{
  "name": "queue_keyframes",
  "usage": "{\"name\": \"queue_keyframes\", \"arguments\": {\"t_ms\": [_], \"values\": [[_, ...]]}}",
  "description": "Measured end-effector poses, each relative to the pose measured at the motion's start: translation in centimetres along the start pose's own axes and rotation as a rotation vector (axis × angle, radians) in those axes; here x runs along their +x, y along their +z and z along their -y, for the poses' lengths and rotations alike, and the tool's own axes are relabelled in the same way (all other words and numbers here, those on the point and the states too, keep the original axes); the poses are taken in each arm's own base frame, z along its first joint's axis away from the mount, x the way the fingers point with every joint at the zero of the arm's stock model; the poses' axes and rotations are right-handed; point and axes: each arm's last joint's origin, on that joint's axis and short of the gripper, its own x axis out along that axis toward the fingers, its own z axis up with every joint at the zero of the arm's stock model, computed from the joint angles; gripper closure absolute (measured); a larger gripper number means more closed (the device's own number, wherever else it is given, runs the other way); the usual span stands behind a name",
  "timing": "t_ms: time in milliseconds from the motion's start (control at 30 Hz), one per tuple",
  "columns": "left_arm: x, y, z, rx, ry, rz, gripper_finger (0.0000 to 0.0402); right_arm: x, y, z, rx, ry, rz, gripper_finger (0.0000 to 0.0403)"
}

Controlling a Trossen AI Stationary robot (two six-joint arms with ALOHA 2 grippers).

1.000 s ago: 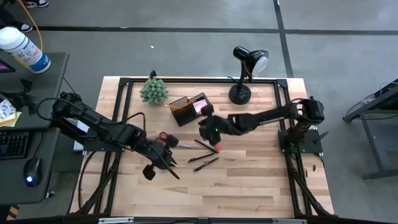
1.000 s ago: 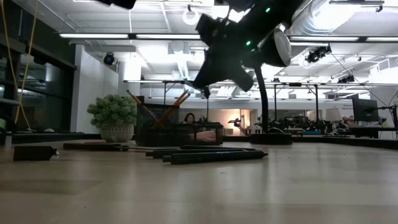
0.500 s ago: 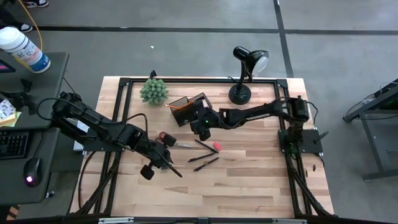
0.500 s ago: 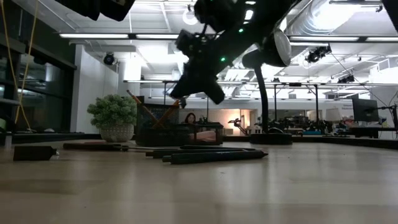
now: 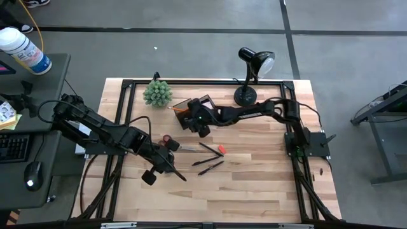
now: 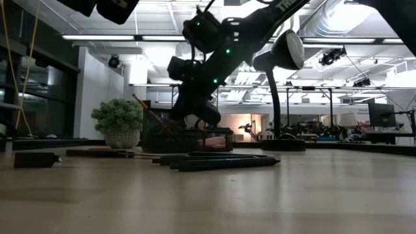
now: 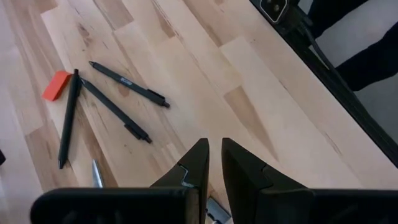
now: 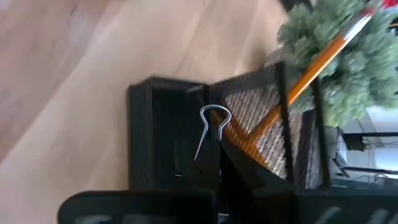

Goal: Pick and place office supplies into organizer
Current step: Put the bottom black binder clip into the black desk organizer, then put the black binder clip into the black desk organizer

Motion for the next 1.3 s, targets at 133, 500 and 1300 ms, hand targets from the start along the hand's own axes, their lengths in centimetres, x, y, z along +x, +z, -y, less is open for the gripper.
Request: {"name": "queue_keyframes", "arguments": {"t_ms": [133, 500, 1300], "values": [[0.0, 0.0, 0.0, -0.002, 0.000, 0.000, 0.0367, 0.6, -0.3, 0.0, -0.002, 0.015, -0.023, 0.0403], [0.0, 0.0, 0.0, -0.001, 0.002, 0.003, 0.0367, 0.8, -1.0, 0.4, 0.040, 0.041, -0.015, 0.0371], [0.2, -0.8, 0.0, 0.040, 0.007, -0.064, 0.0367, -9.3, 4.0, -0.6, 0.196, 0.265, 0.005, 0.0350]]}}
